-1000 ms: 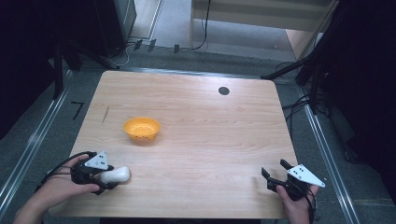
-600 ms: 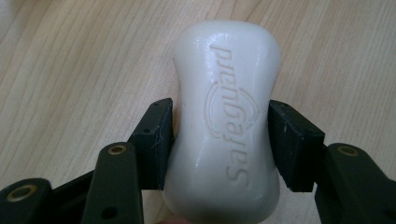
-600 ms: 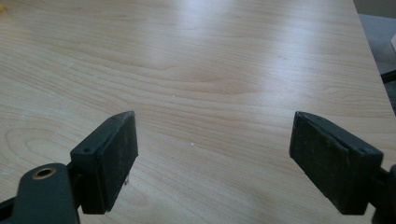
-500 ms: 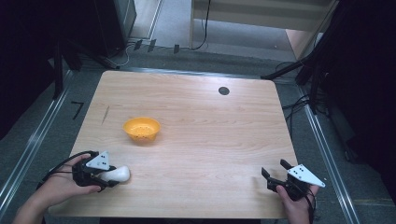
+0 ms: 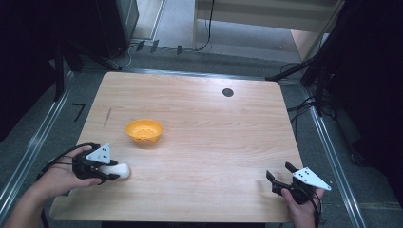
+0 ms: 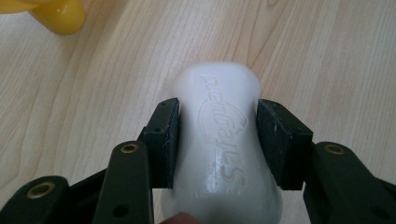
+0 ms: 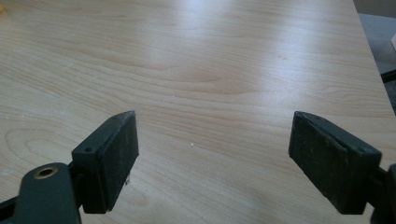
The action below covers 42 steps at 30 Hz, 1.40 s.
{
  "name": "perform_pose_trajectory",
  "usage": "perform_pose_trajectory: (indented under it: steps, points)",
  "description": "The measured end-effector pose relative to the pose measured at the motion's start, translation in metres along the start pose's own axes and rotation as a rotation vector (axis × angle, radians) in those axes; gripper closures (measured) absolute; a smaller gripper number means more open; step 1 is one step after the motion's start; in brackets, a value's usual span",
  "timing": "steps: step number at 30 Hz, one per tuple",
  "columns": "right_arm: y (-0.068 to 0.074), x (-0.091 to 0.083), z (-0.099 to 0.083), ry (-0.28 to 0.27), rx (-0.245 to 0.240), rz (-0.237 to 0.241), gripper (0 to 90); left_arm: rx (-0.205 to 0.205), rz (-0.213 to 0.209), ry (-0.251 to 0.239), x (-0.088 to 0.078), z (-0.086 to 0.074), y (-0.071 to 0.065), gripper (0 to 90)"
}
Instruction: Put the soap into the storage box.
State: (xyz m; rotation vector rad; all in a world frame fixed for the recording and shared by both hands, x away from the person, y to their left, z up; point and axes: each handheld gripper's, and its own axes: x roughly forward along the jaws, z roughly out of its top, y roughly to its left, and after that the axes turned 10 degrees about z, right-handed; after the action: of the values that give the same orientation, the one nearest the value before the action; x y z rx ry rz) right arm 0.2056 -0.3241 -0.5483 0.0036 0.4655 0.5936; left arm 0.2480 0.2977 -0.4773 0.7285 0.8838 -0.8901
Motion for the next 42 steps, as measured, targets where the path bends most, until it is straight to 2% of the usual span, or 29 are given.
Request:
perform_pose_trajectory:
  steps: [9, 11, 19, 28, 33, 38, 42]
  points:
    - [0.0, 0.0, 0.0, 0.001, 0.0, -0.002, 17.1, -0.01, -0.029, 0.012, 0.002, 0.0, 0.003, 51.5]
    - [0.0, 0.0, 0.0, 0.001, 0.0, -0.003, 17.2, -0.004, -0.032, 0.047, 0.004, -0.002, 0.003, 51.8]
    - [0.0, 0.0, 0.0, 0.003, 0.001, -0.006, 17.4, -0.007, -0.038, 0.048, 0.004, -0.002, 0.003, 51.9]
    - [0.0, 0.0, 0.0, 0.003, 0.005, -0.008, 17.4, -0.051, -0.067, 0.047, 0.005, -0.004, 0.007, 51.5]
    - [0.0, 0.0, 0.0, 0.003, 0.009, -0.01, 17.4, -0.059, -0.079, 0.071, 0.009, -0.007, 0.007, 50.0]
    - [-0.001, 0.0, 0.0, 0.004, 0.011, -0.01, 17.4, -0.063, -0.08, 0.077, 0.012, -0.008, 0.006, 48.8]
    - [-0.001, 0.0, 0.0, 0.002, 0.018, -0.012, 17.4, -0.044, -0.064, 0.095, 0.015, -0.006, 0.002, 48.3]
